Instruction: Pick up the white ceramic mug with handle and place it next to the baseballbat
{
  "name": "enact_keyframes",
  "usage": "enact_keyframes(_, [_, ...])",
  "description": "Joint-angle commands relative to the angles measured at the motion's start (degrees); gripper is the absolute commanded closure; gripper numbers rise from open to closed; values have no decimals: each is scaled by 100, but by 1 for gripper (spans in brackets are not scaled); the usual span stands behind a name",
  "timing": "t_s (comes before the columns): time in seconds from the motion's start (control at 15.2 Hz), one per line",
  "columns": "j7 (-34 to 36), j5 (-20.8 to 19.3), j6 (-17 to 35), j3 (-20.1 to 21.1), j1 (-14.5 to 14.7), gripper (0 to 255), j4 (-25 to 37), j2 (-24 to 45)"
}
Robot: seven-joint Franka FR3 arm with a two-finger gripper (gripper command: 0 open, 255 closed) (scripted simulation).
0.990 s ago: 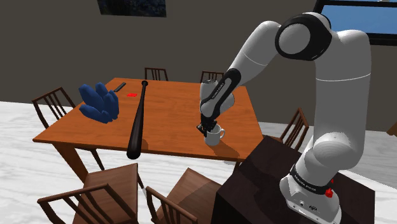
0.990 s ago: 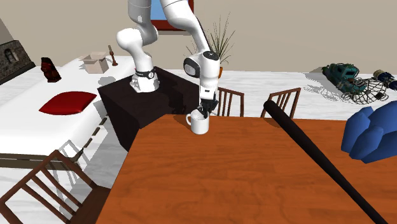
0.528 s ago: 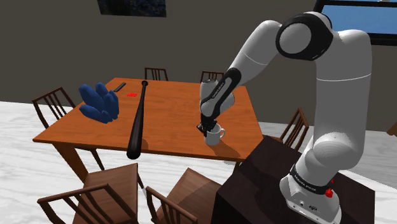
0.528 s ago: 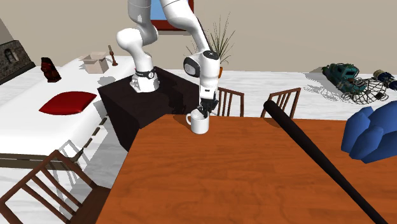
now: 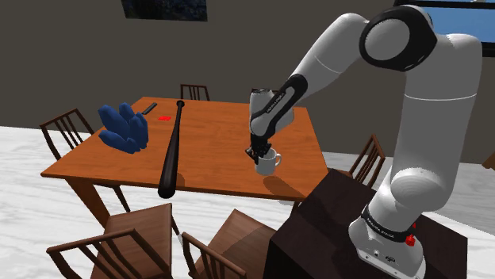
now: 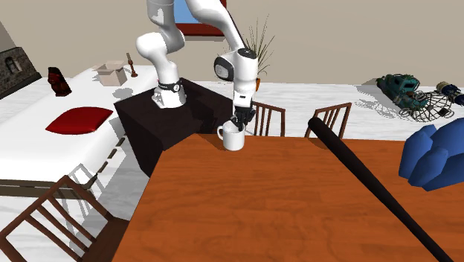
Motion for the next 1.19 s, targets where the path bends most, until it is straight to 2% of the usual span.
enact_keyframes(0.0, [4, -3, -140, -1, 2, 255, -17, -156])
enact_keyframes(1.12, [19, -16, -1383, -5, 3, 255, 163, -1220])
